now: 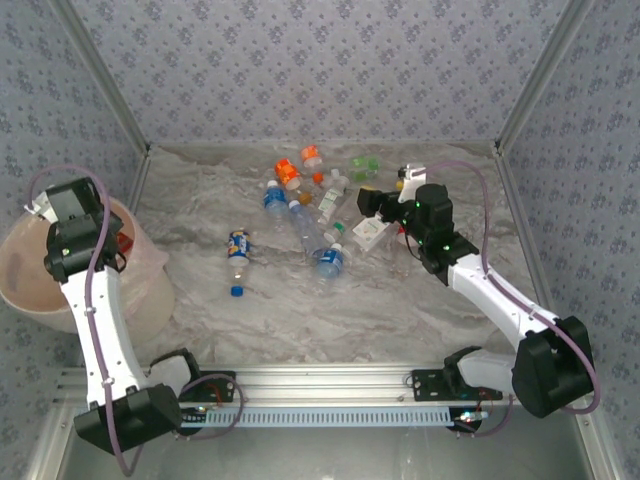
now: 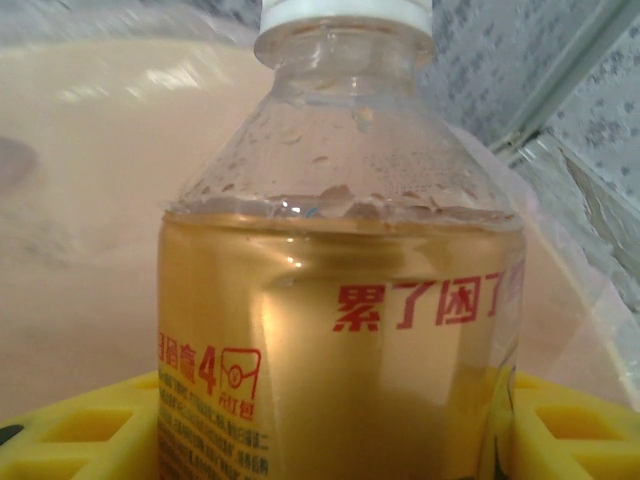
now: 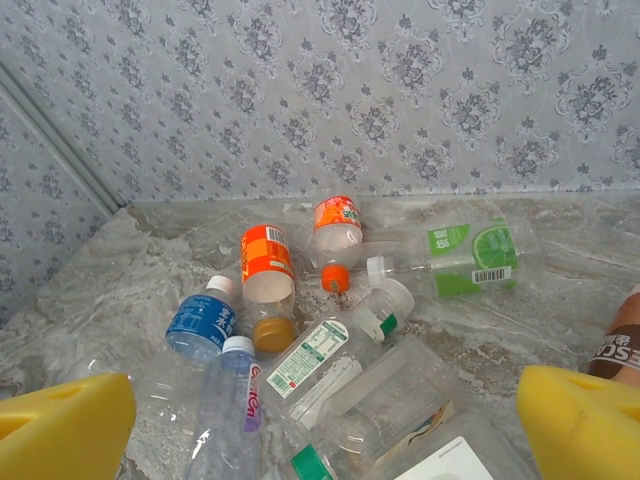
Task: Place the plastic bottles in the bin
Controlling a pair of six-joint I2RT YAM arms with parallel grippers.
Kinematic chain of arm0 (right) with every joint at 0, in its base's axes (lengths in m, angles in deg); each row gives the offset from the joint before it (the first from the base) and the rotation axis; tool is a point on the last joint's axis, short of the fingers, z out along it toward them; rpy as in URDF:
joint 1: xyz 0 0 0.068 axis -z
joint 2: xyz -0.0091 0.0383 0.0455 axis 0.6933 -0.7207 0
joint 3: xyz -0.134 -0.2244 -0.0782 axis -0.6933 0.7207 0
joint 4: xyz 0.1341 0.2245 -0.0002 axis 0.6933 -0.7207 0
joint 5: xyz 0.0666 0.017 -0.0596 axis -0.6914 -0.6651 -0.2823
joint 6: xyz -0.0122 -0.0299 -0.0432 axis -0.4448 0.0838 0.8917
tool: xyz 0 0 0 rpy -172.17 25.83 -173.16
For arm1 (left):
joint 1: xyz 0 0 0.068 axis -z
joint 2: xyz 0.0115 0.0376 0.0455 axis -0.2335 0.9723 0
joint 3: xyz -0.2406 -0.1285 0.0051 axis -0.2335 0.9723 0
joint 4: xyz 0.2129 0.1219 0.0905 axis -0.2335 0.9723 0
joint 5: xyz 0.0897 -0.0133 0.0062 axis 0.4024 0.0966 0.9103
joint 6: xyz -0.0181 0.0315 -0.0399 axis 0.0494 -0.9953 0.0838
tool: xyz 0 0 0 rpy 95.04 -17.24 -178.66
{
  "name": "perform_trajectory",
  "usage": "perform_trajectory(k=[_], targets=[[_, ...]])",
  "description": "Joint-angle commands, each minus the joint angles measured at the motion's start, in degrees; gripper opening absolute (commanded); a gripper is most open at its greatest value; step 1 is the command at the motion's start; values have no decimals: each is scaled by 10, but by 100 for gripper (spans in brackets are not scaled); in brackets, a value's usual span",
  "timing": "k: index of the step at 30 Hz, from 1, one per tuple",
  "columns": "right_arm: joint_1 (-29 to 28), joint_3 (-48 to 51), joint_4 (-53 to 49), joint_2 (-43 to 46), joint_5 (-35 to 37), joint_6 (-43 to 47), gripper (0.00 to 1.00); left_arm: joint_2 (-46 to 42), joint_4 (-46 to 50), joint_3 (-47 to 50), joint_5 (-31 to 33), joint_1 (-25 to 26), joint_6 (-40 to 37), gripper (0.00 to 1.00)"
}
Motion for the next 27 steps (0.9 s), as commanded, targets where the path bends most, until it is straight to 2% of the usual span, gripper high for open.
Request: perform_trajectory(k=[1, 8, 17, 27], targets=[[-7, -20, -14, -7, 13, 14, 100, 2, -27, 8, -53, -5, 32, 55], [-12, -21, -23, -9, 23, 23, 100, 30, -31, 9, -50, -4, 59, 59], [-17, -24, -28, -15, 28, 27, 100, 30, -15, 3, -65, -4, 98, 81], [-24, -16, -67, -26, 29, 5, 100, 8, -11, -7, -101, -4, 105, 87]])
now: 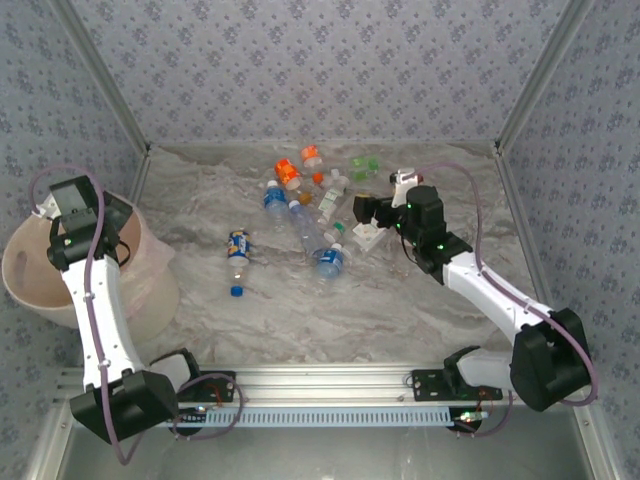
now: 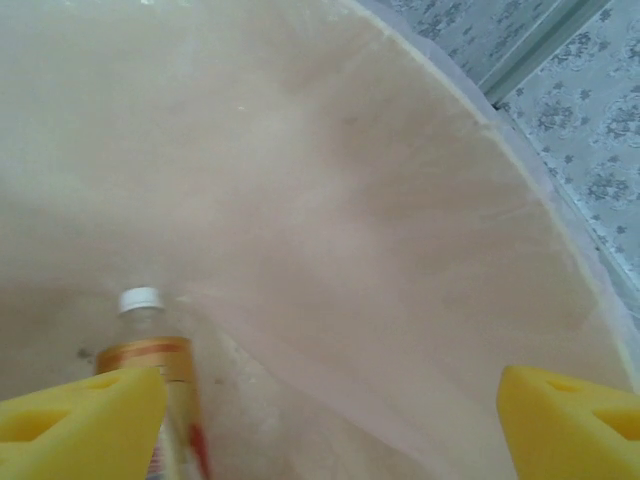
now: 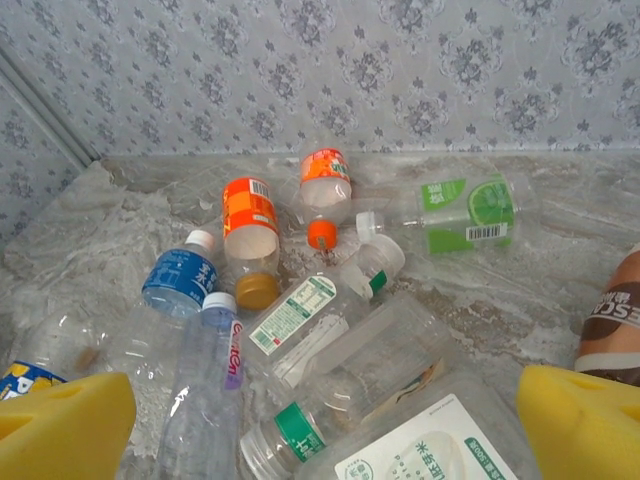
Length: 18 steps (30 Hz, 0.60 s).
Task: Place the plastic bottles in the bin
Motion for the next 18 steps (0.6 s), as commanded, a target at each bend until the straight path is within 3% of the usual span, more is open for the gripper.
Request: perform_trajectory(k=[1, 10, 13, 18], targets=[[-7, -13, -39, -5, 15, -22, 100, -24, 5, -22, -40, 0, 7, 87], [-35, 2, -137, -31, 38, -244, 100, -82, -5, -51, -145, 0, -12, 98], [-52, -5, -188, -43, 94, -308, 100, -90, -17, -58, -205, 7, -21, 98], [-50, -49, -249, -107, 96, -340, 100, -90, -40, -65, -226, 93, -44, 98]])
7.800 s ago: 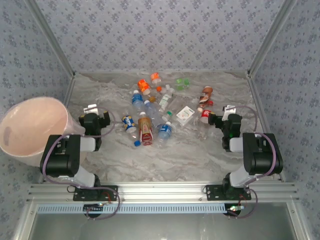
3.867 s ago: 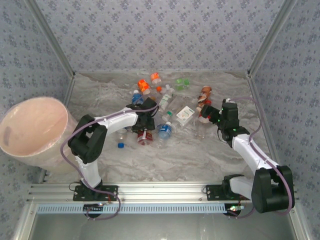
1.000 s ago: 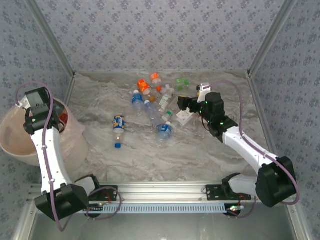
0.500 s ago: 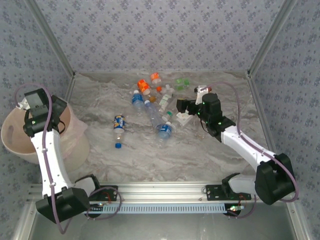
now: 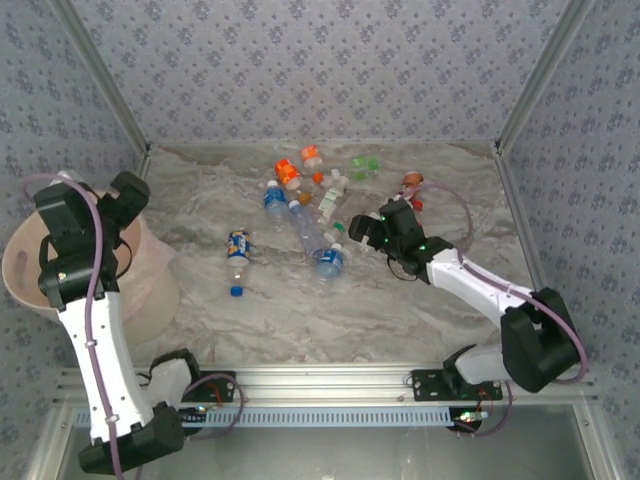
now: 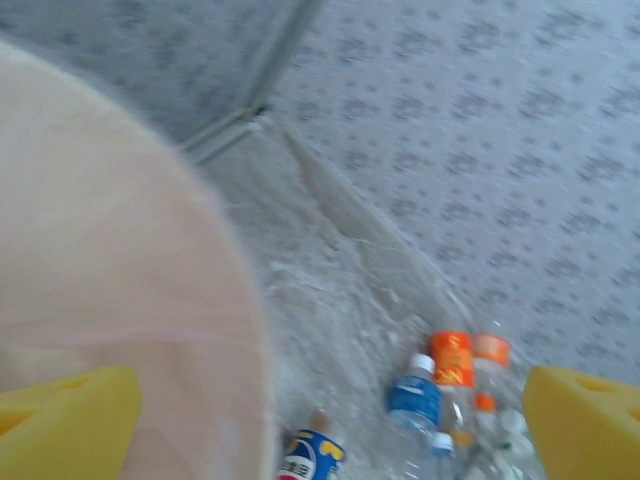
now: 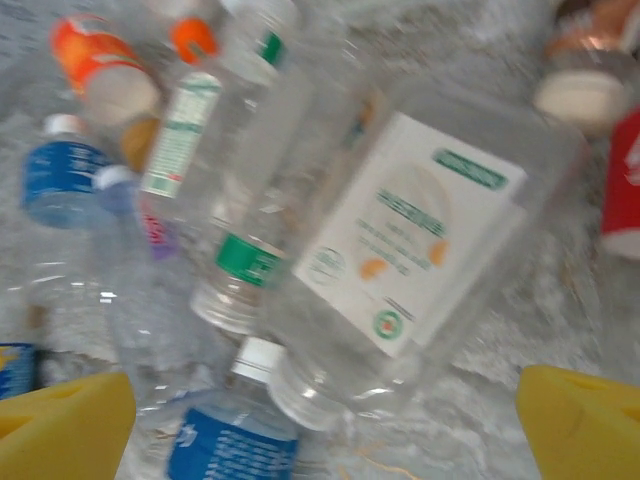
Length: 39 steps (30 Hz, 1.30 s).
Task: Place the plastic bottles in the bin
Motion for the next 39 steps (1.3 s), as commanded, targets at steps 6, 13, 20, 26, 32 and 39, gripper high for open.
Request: perform_trajectory(k=[6, 13, 20, 26, 32, 39], targets=[[4, -195, -210, -163, 54, -105, 100, 36, -78, -9, -41, 170, -57, 98], [19, -282, -281, -253, 85, -185, 100, 52, -118, 13, -47, 198, -57, 98], [48, -290, -251, -281, 56, -177, 100, 52, -115, 22, -21, 198, -66, 98], [56, -324, -254, -302, 44, -137, 100, 52, -120, 31, 5, 198, -66, 98], [64, -341, -256, -322, 43, -132, 100, 60, -121, 33, 8, 198, -66, 98], [71, -357, -275, -352, 50, -140, 100, 70, -119, 31, 8, 198, -65, 98]])
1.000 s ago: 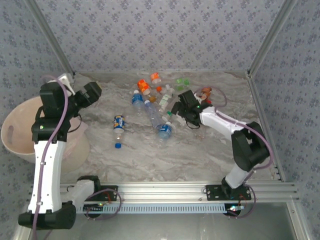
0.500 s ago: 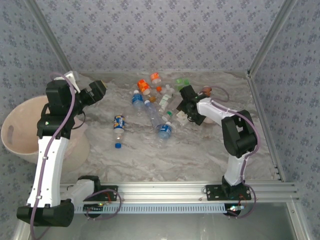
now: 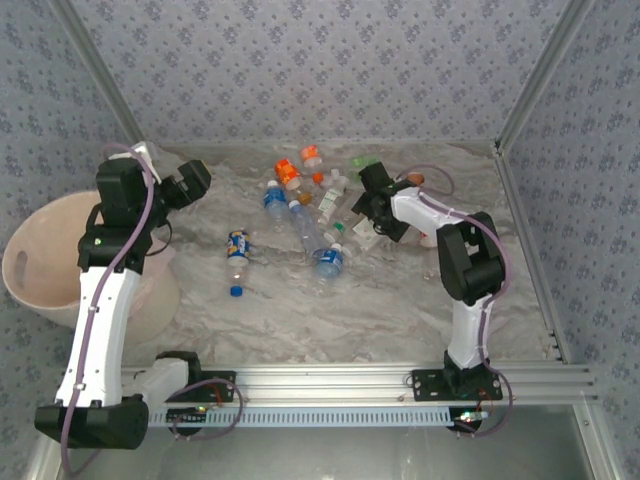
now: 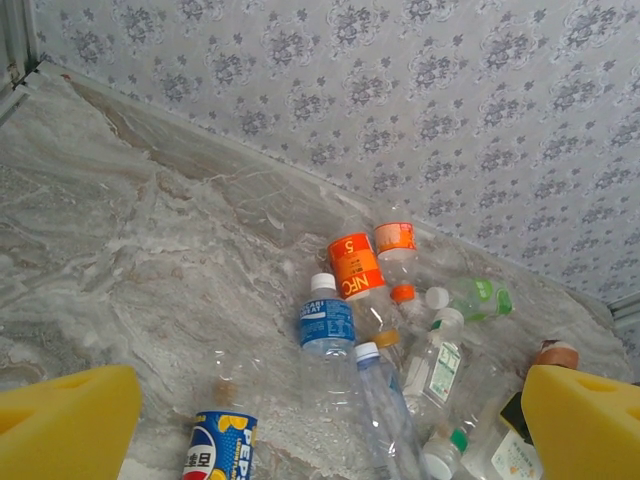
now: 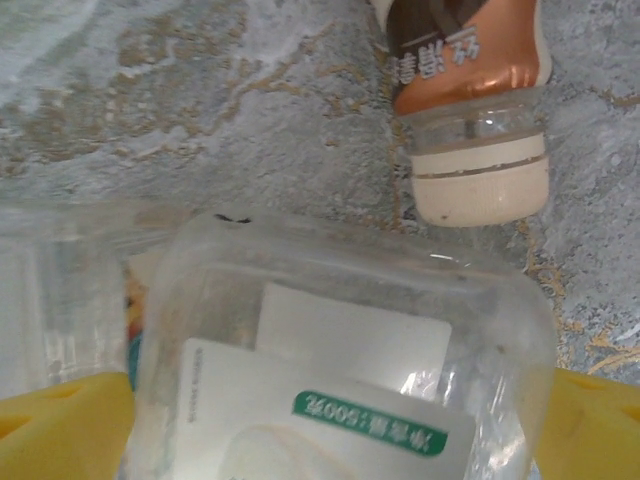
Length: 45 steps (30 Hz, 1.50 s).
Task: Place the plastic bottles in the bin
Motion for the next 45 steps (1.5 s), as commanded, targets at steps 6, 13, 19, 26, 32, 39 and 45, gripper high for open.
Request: perform_trajectory(k=[6, 13, 19, 26, 32, 39, 45], targets=[[8, -5, -11, -27, -7, 1, 100, 6, -18, 2, -13, 3, -12, 98], [19, 20, 40, -35, -32, 10, 99, 22, -37, 4, -85, 8, -25, 98], [22, 64, 92, 10, -33, 26, 84, 34, -43, 3, -115, 41, -53, 98], [18, 153, 195, 101, -20, 47, 77, 70, -64, 6, -121, 106, -66, 98], [10, 220, 279, 164, -20, 53, 76, 137, -102, 20, -109, 177, -72, 98], [-8, 265, 363, 255, -32, 61, 75, 234, -172, 37, -164, 251, -78, 98], [-15, 286, 421, 309, -84, 54, 75, 297, -258, 38, -227, 286, -68, 98]])
